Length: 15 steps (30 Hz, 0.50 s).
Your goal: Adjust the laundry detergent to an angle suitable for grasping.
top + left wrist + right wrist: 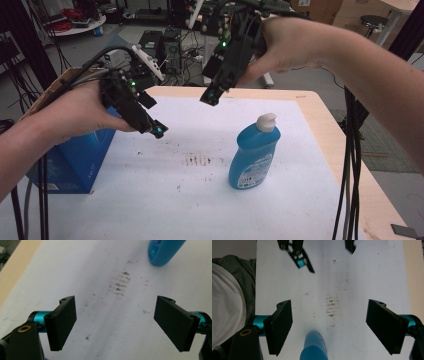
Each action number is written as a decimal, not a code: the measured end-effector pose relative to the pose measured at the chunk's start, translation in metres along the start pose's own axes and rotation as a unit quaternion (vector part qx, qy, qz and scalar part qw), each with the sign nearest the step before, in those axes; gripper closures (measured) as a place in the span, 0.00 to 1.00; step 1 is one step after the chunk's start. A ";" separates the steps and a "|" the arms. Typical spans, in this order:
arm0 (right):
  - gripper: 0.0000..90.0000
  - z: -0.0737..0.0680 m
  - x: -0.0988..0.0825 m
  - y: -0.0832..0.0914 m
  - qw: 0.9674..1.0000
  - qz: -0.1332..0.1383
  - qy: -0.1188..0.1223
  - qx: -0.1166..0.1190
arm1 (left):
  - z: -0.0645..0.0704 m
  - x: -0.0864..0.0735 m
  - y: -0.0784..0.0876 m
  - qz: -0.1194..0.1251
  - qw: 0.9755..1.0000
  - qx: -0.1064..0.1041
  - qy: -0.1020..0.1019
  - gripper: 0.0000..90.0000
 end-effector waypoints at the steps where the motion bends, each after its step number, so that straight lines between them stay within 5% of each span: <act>1: 0.23 0.000 0.002 0.004 1.000 0.003 0.001 -0.001 | 0.005 0.001 -0.003 -0.002 1.000 -0.007 -0.002 0.20; 9: 0.23 0.003 0.017 0.032 1.000 0.019 0.002 -0.008 | 0.031 0.012 -0.026 -0.004 0.999 -0.037 -0.023 0.20; 15: 0.23 0.005 0.021 0.041 1.000 0.020 0.000 -0.015 | 0.044 0.014 -0.040 0.006 0.999 -0.044 -0.019 0.20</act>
Point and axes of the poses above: each handheld gripper's, and its own axes: y roughly backward along the jaws, x roughly out of its top, z roughly to its right, the point moved 8 cm from there along -y, roughly forward along the jaws, and after that the axes turned 5 degrees about z, right-handed, at the moved point
